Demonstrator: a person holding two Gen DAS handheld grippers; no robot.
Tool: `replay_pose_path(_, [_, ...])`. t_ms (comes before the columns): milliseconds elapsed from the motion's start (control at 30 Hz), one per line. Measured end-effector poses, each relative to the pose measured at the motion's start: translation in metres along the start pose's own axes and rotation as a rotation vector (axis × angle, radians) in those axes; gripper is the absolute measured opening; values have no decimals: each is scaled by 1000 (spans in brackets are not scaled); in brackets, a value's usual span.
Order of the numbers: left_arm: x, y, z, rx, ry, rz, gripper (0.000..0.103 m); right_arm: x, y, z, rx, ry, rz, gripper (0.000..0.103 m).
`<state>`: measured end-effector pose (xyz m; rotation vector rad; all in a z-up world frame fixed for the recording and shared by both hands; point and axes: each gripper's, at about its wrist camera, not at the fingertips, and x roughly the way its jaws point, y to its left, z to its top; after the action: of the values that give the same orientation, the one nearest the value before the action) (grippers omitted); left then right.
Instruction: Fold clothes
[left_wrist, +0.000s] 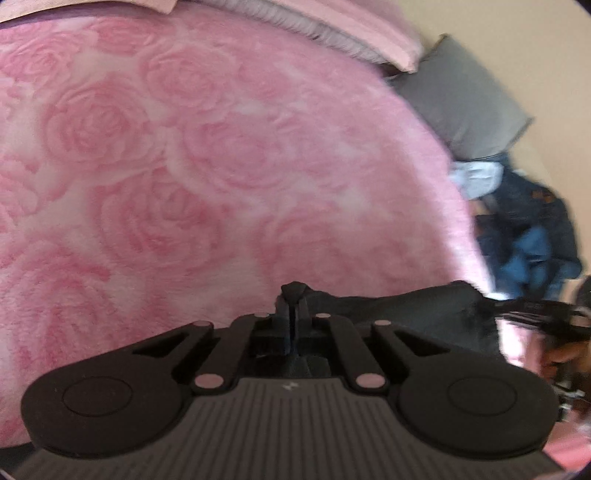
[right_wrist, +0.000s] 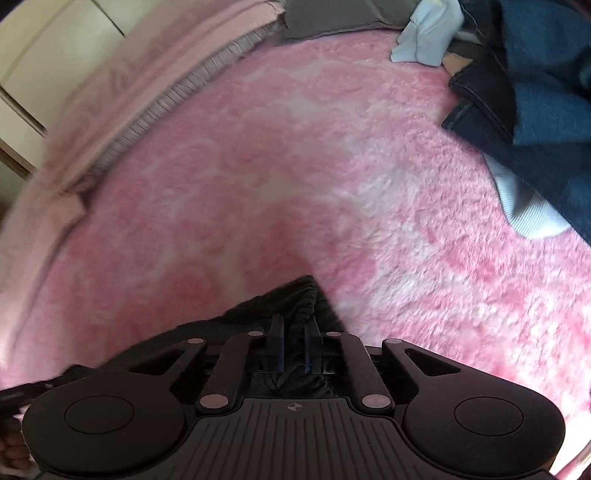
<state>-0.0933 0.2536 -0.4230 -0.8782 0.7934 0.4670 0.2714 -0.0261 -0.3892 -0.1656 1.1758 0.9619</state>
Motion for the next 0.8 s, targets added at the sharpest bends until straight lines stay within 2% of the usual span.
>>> replay_pose_path(100, [11, -2, 2, 21, -2, 48, 7, 7, 5, 3, 3, -8, -35, 7])
replay_pose_path(233, [-25, 10, 4, 16, -64, 43, 15, 2, 4, 3, -5, 1, -48, 11])
replay_pose_path(300, [-45, 29, 2, -15, -65, 57, 16, -1, 5, 0, -20, -4, -55, 12])
replay_pose_path(333, [-54, 38, 1, -18, -56, 56, 17, -2, 5, -1, -23, -7, -58, 12])
replay_pose_path(400, [-64, 54, -4, -11, -5, 33, 28, -1, 6, -3, -14, -13, -60, 13])
replay_pose_path(467, [-70, 67, -10, 2, 51, 6, 44, -1, 6, -4, -10, -18, -64, 15])
replay_pose_path(533, [-68, 66, -15, 45, 55, 9, 45, -2, 5, -5, -5, -22, -62, 17])
replay_pose_path(600, [-65, 65, -21, 87, 58, 11, 43, -3, 2, -6, 11, -22, -58, 19])
replay_pose_path(633, [-64, 64, -23, 108, 60, 13, 33, -3, 0, -6, 20, -21, -58, 21])
replay_pose_path(667, [-63, 64, -26, 129, 62, 14, 17, -3, -1, -7, 27, -21, -55, 21])
replay_pose_path(700, [-62, 63, -29, 150, 64, 15, 8, -4, -1, -7, 28, -18, -56, 22])
replay_pose_path(733, [-63, 63, -31, 168, 59, 17, 5, -4, -1, -7, 22, -14, -61, 22])
replay_pose_path(800, [-70, 63, -35, 183, 18, 29, 5, -4, 0, -9, -2, -11, -72, 22])
